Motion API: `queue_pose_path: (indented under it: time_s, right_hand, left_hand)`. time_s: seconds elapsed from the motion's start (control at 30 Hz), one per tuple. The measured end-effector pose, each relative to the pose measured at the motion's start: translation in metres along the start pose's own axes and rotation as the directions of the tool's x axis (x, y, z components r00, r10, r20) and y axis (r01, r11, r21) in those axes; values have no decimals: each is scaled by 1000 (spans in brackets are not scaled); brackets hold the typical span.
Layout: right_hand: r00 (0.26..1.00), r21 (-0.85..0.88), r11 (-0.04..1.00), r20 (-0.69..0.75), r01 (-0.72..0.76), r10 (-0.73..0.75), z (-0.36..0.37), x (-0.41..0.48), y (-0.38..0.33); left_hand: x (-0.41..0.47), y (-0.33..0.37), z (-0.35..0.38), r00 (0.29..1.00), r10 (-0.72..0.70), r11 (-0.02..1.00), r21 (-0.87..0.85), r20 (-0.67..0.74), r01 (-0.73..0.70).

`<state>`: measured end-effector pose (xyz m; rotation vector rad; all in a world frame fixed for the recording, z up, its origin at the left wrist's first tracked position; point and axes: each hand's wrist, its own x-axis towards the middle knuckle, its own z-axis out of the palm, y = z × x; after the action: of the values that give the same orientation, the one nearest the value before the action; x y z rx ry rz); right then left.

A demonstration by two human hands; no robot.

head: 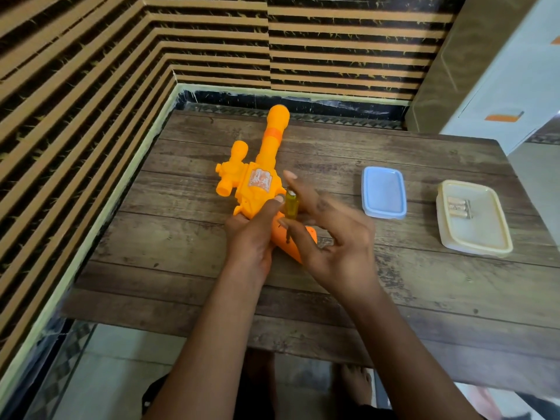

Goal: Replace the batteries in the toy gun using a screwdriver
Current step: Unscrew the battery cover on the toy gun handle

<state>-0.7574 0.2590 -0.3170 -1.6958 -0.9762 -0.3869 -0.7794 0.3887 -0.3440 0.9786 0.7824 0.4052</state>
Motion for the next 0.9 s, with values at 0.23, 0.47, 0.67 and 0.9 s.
queue_pose_path:
  time_s: [0.23, 0.47, 0.67, 0.9]
  right_hand:
    - [999, -14, 1000, -34, -22, 21, -2, 0, -2]
    - [991, -82, 997, -136, -16, 5, 3, 1, -9]
    - [990, 1, 994, -83, -113, 112, -5, 3, -7]
    - [994, 76, 993, 75, -87, 81, -11, 11, -8]
  left_hand:
    - [4, -2, 1, 1000, -12, 1000, -7, -20, 12]
    - [3, -4, 0, 1000, 1, 1000, 5, -14, 0]
    - [4, -2, 2, 998, -31, 999, -16, -50, 31]
    - [6, -5, 0, 999, -27, 1000, 4, -26, 27]
